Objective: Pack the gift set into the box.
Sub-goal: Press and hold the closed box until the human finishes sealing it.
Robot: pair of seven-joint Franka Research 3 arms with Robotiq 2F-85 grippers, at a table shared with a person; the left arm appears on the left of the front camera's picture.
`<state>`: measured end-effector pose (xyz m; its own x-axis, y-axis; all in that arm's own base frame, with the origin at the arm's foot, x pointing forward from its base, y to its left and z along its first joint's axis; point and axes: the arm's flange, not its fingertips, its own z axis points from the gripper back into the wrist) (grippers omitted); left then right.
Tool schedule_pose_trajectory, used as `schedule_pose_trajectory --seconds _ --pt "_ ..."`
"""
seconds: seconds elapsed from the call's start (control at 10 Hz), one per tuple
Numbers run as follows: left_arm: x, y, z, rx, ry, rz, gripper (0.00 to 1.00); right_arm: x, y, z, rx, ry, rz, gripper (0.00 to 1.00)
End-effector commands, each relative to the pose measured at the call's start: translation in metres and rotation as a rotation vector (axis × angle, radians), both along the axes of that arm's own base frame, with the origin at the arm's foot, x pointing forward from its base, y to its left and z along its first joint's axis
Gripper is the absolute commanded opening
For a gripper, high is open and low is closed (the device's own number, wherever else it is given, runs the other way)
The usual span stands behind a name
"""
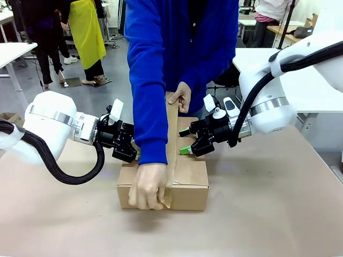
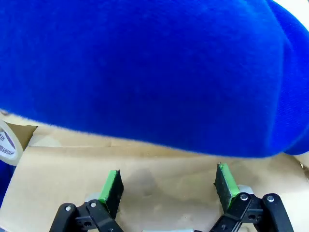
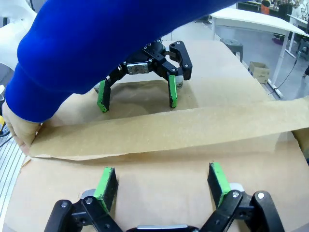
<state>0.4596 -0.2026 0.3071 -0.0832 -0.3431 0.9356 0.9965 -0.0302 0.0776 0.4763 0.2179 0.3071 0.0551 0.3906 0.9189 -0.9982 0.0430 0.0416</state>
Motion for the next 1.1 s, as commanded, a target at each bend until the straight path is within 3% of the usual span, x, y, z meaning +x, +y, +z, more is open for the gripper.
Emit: schedule_pose_trajectory --seconds 0.0,1.0 --pt "-0.0015 0.0011 -0.0024 0.009 0.003 -0.015 1.00 -0.0028 -0.0001 -0.0032 0.001 0.005 -0.014 1.00" --pt "-0.0015 0.0011 -0.0024 0.009 0.003 -0.015 1.00 -0.0028 -0.0001 -0.0032 0.001 0.005 -0.014 1.00"
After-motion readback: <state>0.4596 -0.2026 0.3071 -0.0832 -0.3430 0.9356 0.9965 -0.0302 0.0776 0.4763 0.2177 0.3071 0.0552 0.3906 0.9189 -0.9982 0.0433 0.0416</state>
